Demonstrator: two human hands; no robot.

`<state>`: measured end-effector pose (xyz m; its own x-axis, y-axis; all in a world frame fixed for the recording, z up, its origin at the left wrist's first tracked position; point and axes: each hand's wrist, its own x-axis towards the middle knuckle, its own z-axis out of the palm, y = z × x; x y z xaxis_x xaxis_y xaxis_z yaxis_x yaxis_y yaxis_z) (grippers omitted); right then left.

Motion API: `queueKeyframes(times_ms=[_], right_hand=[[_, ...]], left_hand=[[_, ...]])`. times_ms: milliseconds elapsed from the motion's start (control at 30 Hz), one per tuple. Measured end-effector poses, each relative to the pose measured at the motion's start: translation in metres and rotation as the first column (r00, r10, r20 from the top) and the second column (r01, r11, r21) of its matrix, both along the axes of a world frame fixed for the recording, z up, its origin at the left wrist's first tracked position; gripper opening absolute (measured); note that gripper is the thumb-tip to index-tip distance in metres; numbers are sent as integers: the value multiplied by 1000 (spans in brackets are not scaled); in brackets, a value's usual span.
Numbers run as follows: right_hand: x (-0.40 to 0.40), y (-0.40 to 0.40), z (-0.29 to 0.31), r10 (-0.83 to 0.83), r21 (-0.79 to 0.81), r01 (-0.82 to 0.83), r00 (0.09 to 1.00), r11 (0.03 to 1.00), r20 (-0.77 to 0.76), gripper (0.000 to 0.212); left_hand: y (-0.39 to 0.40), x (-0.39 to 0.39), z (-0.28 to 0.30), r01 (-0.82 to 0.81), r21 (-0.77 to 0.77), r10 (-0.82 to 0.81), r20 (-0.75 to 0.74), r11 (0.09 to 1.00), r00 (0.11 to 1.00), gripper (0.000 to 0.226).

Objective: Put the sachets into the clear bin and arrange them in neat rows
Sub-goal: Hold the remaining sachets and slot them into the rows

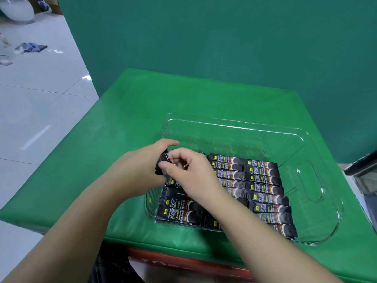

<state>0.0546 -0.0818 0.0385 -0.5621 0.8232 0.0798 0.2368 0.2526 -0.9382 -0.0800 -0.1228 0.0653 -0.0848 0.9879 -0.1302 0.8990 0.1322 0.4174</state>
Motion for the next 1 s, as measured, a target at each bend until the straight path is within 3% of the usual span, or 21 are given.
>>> queueKeyframes(times_ms=[100,333,533,700,800,867,900,1000], right_hand=[[-5,-2,0,-35,-57,32,997,998,-61,32],[14,10,-4,-178,-76,166,965,983,-194,31],[25,17,-6,-116,179,128,990,975,-76,27],[28,19,-18,-177,509,177,983,842,-49,23],[29,18,-17,-114,568,103,993,817,-16,15],[30,17,-11,-132,514,132,991,848,-37,7],[32,19,-9,-210,433,236,972,870,-108,16],[48,33,0,-473,-3,492,834,870,-285,20]], left_hand=[[0,0,0,4,8,-4,-8,1000,1000,75],[-1,3,3,-2,-1,2,-88,1000,996,74],[-1,4,5,-3,-2,2,-100,1000,995,71],[-1,2,3,7,-5,-7,-106,1000,994,72],[0,2,2,13,-8,-14,-113,1000,994,74],[0,1,2,9,-21,-12,-112,1000,994,73],[0,1,2,6,-26,-8,-105,1000,994,72],[-1,-1,1,5,-36,-8,-89,999,996,68]])
